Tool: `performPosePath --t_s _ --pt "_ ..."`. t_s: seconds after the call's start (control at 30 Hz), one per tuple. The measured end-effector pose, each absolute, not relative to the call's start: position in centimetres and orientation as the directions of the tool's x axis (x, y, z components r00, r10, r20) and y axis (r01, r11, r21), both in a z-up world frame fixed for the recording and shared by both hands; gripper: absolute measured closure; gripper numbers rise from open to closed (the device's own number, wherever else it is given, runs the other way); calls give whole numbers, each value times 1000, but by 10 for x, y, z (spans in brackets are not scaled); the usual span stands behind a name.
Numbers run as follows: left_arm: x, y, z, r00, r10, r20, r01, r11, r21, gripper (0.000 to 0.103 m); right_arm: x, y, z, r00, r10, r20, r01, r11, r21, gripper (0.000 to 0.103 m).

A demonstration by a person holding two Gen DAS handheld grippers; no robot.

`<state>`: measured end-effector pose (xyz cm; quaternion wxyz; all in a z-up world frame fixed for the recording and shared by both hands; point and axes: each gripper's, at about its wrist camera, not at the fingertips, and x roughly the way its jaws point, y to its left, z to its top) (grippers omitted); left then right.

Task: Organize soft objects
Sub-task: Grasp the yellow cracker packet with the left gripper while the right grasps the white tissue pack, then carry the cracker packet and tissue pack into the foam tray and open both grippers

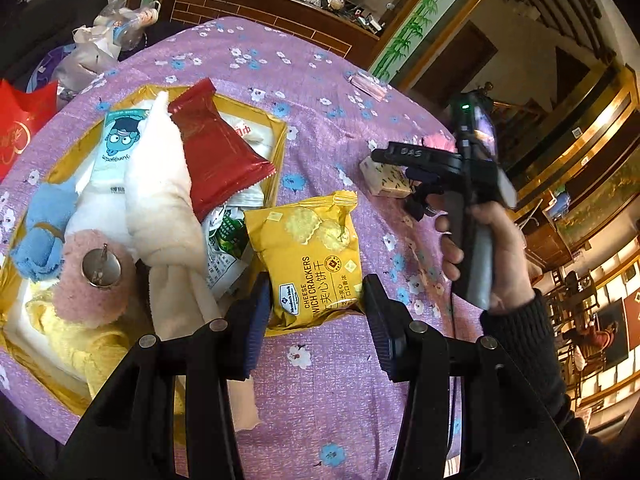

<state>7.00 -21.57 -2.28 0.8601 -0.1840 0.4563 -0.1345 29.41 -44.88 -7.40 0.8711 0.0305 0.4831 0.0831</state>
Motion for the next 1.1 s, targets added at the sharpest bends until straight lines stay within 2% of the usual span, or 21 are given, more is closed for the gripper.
performPosePath --t_s 0.1,0.2,0.37,0.47,0.6,0.7,0.9,1.1 --pt "70 -215 -23 546 -404 -734 65 894 -444 58 301 -445 -78 527 115 -842 -107 992 68 31" --pt "68 -215 -23 543 -411 -732 72 892 -447 58 304 -443 -81 522 126 -843 -128 989 69 24" --pt "66 -218 -23 542 -415 -731 76 890 -449 58 289 -431 -82 518 113 -848 -174 984 25 24" --pt "64 -220 -22 541 -417 -731 80 890 -449 58 269 -423 -85 490 167 -856 -220 973 64 25" --pt "63 -220 -21 544 -409 -733 81 895 -439 58 259 -415 -85 506 157 -848 -226 973 45 26" --pt "58 -219 -19 548 -407 -731 83 896 -436 58 258 -415 -87 527 146 -837 -200 979 44 30" --pt "52 -223 -26 535 -402 -743 76 899 -431 58 212 -424 -82 531 246 -811 -187 967 171 32" --pt "34 -225 -25 530 -401 -747 87 902 -422 58 140 -424 -67 519 415 -747 -267 909 320 31"
